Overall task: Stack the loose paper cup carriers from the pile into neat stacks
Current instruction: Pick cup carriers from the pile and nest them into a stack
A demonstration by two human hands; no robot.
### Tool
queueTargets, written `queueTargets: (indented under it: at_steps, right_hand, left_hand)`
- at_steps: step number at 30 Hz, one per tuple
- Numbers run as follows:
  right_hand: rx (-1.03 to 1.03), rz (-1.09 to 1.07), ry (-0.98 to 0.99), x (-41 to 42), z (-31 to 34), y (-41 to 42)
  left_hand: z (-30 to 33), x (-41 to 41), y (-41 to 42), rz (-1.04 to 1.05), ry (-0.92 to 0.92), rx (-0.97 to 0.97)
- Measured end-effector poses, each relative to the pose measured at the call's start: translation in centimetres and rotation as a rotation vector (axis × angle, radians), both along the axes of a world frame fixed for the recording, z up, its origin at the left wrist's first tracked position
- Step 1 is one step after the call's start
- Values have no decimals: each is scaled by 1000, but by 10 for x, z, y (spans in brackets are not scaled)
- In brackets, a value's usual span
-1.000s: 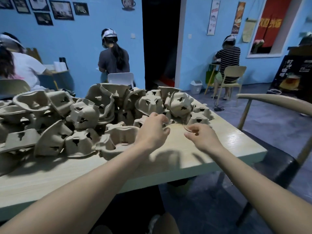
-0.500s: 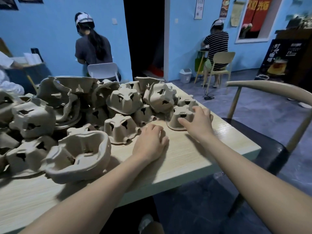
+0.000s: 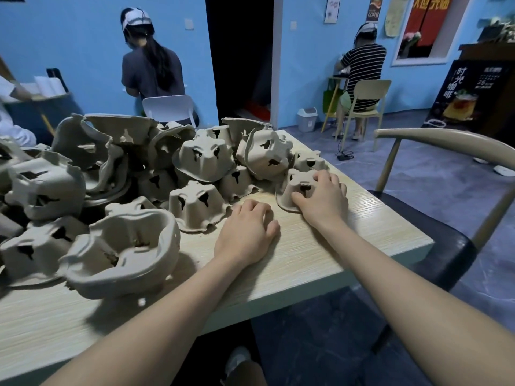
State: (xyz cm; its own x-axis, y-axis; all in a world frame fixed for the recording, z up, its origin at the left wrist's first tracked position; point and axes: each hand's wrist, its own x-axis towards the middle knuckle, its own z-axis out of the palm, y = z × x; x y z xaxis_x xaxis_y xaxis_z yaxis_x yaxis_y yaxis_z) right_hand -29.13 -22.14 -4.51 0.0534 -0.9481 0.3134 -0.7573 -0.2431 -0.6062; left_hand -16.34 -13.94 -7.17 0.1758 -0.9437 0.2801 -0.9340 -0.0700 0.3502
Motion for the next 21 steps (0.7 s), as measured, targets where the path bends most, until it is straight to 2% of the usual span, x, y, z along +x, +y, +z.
queueTargets:
  at_steps: [8,12,17,21]
  right_hand:
    - [-44,103,-111,-24,0,19]
    - [10,145,-274,-31,5,33]
    - [107,210,-462,-34,14,40]
    - [216,350,-702,-28,27,50]
  left_hand:
    - [0,1,1,4,14,-8]
    - [2,2,1,9,66,-48]
    - [15,-2,0,17,354,-153]
    - [49,2,3,-10,533,-265]
